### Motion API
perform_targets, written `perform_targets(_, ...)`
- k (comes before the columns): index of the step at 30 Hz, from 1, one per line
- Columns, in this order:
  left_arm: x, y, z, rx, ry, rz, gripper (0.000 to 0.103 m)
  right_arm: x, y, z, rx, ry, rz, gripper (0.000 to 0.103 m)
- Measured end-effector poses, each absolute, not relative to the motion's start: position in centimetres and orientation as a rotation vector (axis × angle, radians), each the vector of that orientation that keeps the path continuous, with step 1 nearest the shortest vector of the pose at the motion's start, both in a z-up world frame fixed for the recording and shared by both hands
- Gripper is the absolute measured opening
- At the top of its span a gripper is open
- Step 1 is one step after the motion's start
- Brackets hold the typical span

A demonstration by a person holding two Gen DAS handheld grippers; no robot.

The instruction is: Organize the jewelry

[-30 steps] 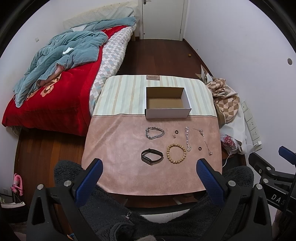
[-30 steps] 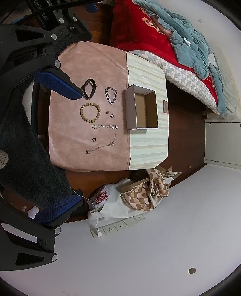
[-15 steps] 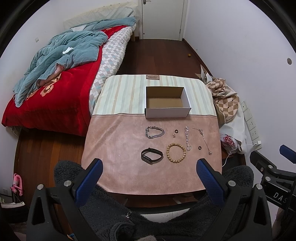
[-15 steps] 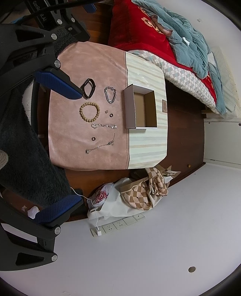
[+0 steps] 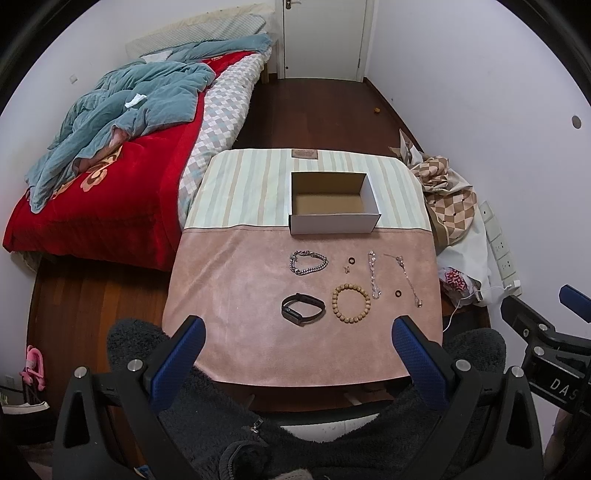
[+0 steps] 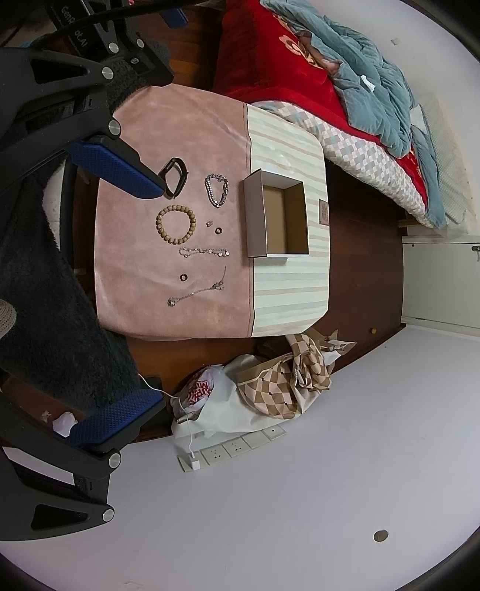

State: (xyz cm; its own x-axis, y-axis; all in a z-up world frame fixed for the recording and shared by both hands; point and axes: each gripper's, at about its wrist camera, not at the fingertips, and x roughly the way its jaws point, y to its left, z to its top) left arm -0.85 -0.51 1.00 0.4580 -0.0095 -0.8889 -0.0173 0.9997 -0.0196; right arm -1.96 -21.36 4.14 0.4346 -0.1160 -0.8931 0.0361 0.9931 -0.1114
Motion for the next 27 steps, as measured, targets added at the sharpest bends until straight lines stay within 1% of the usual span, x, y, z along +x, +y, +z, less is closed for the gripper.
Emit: perform_targets(27, -1.33, -0.18, 1.55, -0.034, 1.086, -0.001, 0.103, -2.73, -20.74, 5.09, -0.1, 1.094, -0.096, 0.103)
